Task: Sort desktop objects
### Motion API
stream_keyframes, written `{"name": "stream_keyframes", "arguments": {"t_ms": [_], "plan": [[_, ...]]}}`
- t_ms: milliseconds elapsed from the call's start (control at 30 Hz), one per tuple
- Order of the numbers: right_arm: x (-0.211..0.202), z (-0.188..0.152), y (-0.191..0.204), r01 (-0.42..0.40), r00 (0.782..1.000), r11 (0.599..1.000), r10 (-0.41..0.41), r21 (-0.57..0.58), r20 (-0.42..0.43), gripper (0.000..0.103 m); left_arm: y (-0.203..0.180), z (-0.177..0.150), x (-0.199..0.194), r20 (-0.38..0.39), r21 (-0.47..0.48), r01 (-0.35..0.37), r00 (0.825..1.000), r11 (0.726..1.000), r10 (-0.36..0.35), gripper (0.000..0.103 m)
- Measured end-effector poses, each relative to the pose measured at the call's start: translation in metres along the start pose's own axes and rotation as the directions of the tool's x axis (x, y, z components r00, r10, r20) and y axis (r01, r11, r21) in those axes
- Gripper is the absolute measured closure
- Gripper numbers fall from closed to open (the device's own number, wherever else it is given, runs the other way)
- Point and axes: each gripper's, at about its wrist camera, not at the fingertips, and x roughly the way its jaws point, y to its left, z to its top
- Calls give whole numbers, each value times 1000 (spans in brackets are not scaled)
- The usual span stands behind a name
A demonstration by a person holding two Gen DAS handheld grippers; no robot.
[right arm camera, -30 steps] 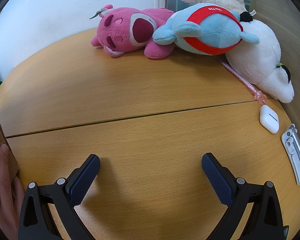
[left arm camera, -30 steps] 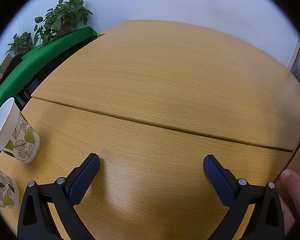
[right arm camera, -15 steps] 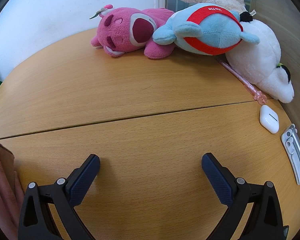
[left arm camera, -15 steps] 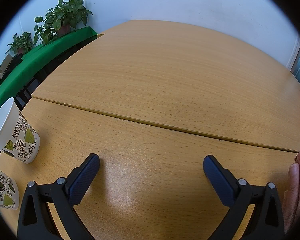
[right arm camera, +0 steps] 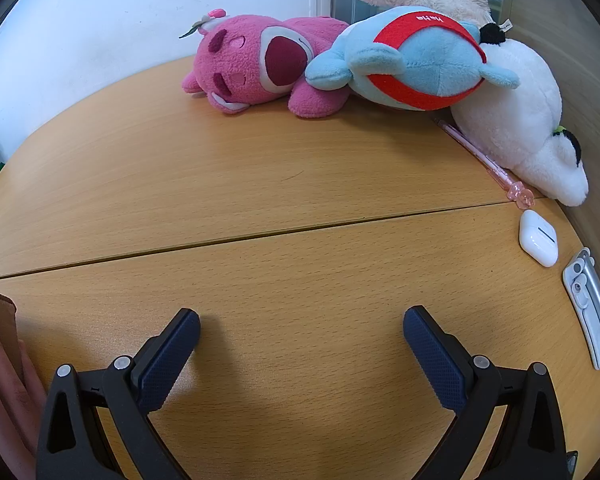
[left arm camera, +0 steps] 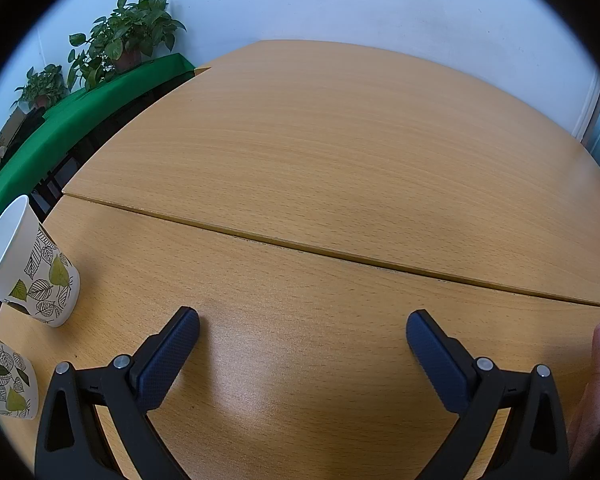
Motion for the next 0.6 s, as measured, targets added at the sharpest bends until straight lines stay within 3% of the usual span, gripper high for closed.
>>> {"name": "stream_keyframes", "arguments": {"t_ms": [600], "plan": [[-2, -1, 0, -1, 1000, 1000, 1, -1, 0, 0, 0, 0, 0, 0, 0, 0, 1000, 1000, 0, 0]]}}
